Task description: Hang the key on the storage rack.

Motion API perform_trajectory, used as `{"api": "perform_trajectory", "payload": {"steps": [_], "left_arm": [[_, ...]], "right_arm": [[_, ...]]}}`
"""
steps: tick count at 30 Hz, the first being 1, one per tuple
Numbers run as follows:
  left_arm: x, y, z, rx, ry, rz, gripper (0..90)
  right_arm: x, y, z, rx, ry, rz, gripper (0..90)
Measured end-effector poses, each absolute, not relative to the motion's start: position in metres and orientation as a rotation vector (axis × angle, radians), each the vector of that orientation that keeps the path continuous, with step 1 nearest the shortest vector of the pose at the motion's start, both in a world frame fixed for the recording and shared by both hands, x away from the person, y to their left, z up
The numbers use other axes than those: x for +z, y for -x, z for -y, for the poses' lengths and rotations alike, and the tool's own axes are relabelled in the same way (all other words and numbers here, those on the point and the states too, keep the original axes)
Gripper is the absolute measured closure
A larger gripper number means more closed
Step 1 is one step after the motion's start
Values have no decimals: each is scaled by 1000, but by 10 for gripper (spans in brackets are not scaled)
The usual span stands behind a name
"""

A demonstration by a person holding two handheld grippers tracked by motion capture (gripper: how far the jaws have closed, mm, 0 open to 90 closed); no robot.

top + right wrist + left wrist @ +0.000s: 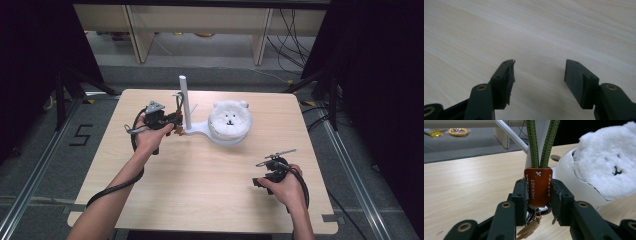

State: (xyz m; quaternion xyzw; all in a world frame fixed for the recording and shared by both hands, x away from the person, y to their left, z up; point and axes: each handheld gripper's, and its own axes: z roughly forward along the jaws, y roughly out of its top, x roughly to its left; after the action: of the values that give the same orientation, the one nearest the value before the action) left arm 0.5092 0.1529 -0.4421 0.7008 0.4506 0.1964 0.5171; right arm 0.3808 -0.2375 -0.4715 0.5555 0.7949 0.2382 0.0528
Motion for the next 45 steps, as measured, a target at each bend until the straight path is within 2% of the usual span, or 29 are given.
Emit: {"api": "perform_trajectory", "payload": {"steps": [13,15,19,23,35,45], "left_arm": [[-445,-514,-149,481,-1694,-1092,648],[-445,-512,-152,481,-1708,-1094,619],[-449,-505,-158,491,-1742,-1090,629],[-453,-495,-170,505,-1787,-1084,604],[-468,-439,-216,589,-1786,-1064,479],[-498,-386,-231,633,-1715,-1070,465]], "right_arm": [[-471,-381,239,733,-1684,-2417,420],[-471,-381,240,736,-1676,-2418,420],[-470,-380,240,727,-1699,-2411,420],[-471,-381,243,734,-1670,-2413,420],[-471,-381,245,702,-1695,-2403,421],[-472,-379,246,721,-1691,-2421,421]]}}
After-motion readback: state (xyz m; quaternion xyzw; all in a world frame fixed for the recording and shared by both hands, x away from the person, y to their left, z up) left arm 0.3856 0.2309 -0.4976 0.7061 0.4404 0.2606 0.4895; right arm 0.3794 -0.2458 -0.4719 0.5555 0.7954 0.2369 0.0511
